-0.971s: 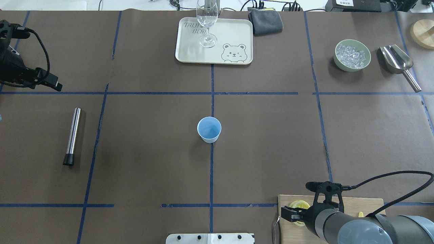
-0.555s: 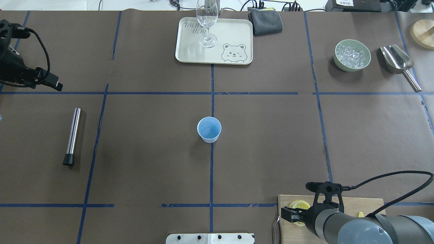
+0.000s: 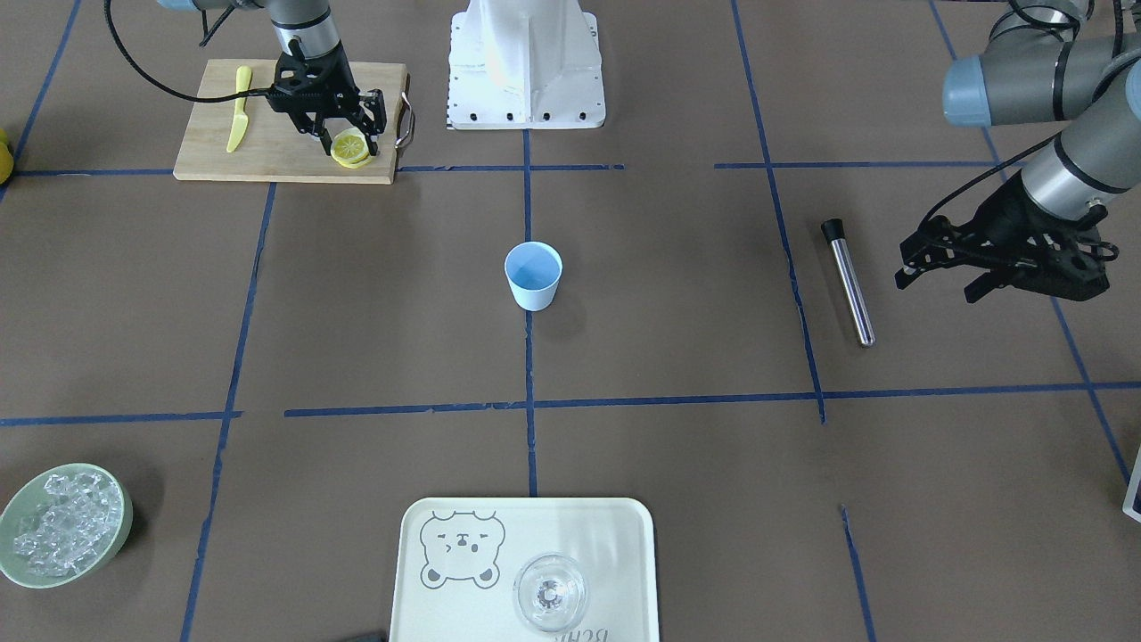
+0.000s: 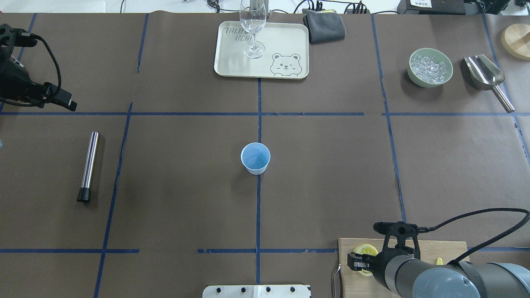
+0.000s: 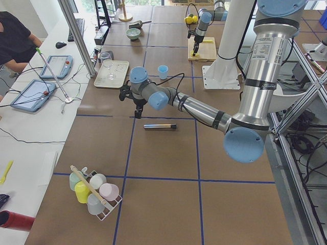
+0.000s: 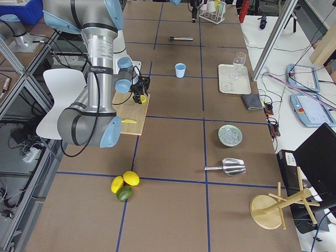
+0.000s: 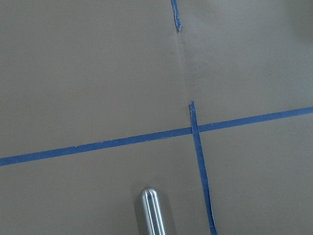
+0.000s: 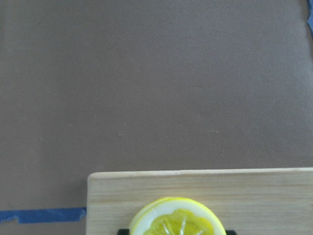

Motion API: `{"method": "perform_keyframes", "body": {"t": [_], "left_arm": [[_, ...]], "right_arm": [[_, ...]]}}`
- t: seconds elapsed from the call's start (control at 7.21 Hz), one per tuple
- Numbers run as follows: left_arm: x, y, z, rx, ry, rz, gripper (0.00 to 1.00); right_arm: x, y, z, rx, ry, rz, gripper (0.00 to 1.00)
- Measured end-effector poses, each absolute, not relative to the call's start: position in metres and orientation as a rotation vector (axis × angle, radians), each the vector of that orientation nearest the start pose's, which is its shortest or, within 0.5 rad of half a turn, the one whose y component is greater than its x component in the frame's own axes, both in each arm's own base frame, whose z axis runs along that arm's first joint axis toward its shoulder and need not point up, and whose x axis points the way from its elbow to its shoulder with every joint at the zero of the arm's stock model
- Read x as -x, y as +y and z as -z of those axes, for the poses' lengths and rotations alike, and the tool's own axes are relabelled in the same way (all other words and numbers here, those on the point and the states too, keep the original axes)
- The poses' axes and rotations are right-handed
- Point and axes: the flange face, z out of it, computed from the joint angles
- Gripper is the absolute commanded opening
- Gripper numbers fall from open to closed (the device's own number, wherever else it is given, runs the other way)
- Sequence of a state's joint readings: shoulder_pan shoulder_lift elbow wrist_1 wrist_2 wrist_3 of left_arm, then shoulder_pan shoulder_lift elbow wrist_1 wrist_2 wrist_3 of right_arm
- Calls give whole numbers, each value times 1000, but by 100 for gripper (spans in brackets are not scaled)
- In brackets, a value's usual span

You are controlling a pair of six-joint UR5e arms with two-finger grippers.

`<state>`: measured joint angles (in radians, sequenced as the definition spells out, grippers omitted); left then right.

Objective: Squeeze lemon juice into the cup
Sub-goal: 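Lower the right gripper and grasp the top lemon slice while the left arm rises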

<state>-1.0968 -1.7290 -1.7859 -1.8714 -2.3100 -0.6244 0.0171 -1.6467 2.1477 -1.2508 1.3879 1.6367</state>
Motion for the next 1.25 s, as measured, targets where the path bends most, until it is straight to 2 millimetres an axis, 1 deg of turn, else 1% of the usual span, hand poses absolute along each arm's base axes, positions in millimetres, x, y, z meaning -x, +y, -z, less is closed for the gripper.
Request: {"method": "perform_keyframes", "body": {"t": [0.28,0.56,0.83,1.25], "left_arm": [[-195,-525,-433,-179,940,-111,100],[-195,-526,-430,-182,943,-111,100],[-196,-528,-426,-187,946,-110,100],[-197,-528,-424,-187,948,-108,100]], "right_arm": [[446,-160,-388,-150,-830,-155,46],[440,-161,-384,-146,-836,-155,46],[428,-162,-381,-145,-840,-158,47],[410,-171,-367,-126,-867,-174,51]]}}
